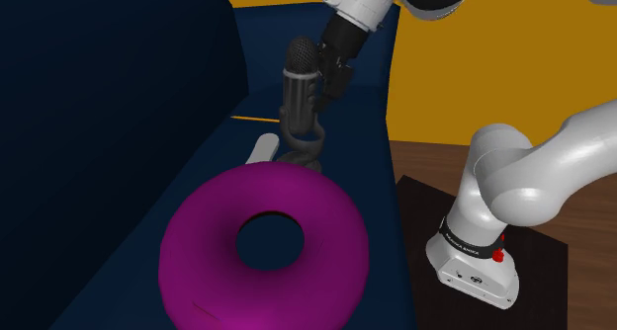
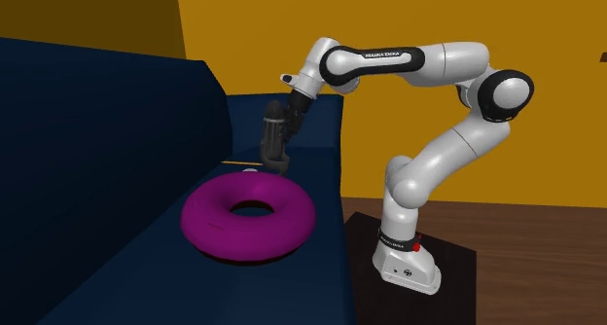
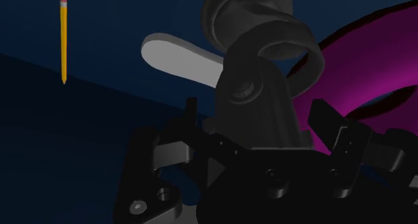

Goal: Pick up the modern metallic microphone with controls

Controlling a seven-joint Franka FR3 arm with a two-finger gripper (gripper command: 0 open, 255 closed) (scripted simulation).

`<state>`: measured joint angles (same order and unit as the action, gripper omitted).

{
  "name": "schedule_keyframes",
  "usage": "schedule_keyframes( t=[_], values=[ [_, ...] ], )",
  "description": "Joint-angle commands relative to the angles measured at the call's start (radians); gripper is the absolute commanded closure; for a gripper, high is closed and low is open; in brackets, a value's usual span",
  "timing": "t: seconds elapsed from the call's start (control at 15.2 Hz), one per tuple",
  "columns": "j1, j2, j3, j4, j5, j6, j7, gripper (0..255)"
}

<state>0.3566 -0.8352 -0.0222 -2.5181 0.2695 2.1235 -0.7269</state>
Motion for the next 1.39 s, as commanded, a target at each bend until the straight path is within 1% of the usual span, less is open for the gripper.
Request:
schedule_keyframes(
  t=[0.0,0.2,0.33,0.4,0.99,1.32],
  values=[
    [0.003,-0.005,0.000,-0.027,0.004,0.026,-0.009,0],
    [0.006,-0.008,0.000,-0.077,0.011,0.070,-0.021,0],
    [0.006,-0.008,0.000,-0.077,0.011,0.070,-0.021,0],
    [0.006,-0.008,0.000,-0.077,0.012,0.071,-0.020,255],
    [0.006,-0.008,0.000,-0.077,0.012,0.070,-0.021,255],
    [0.002,-0.003,0.000,-0.007,0.002,0.008,-0.005,255]
  ],
)
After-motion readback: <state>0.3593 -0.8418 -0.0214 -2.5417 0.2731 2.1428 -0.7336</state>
